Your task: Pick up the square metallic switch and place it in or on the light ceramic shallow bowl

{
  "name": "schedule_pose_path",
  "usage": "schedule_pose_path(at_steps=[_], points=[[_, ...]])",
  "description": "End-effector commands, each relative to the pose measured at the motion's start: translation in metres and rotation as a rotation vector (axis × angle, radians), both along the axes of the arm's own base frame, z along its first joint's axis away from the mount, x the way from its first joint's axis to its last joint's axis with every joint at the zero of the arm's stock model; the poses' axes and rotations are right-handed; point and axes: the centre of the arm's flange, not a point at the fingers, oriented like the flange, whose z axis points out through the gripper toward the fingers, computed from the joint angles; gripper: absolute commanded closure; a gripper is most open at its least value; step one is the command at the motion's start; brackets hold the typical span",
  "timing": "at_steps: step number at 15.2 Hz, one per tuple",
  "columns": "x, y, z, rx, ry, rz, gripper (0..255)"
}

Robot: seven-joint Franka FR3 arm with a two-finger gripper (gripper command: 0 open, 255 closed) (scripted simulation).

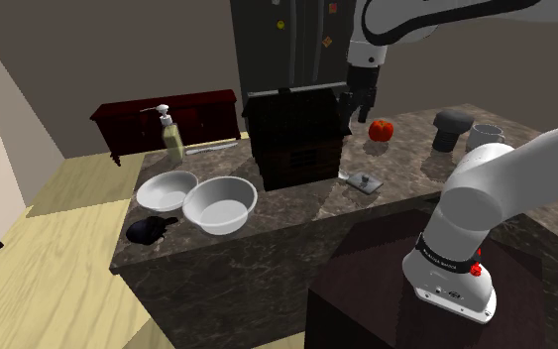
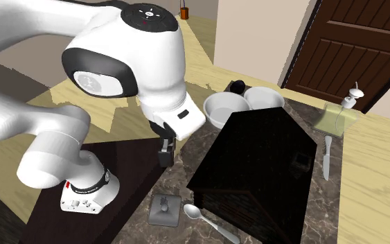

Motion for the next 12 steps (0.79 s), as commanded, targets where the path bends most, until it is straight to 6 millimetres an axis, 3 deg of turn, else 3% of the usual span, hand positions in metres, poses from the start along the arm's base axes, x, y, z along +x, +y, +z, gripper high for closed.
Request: schedule_pose_path(at_steps=[1, 12], points=[[-0.003, -0.012, -0.027, 0.010, 0.011, -0.049, 0], [-0.025, -0.068, -0.160, 0.061, 0.077, -0.306, 0]])
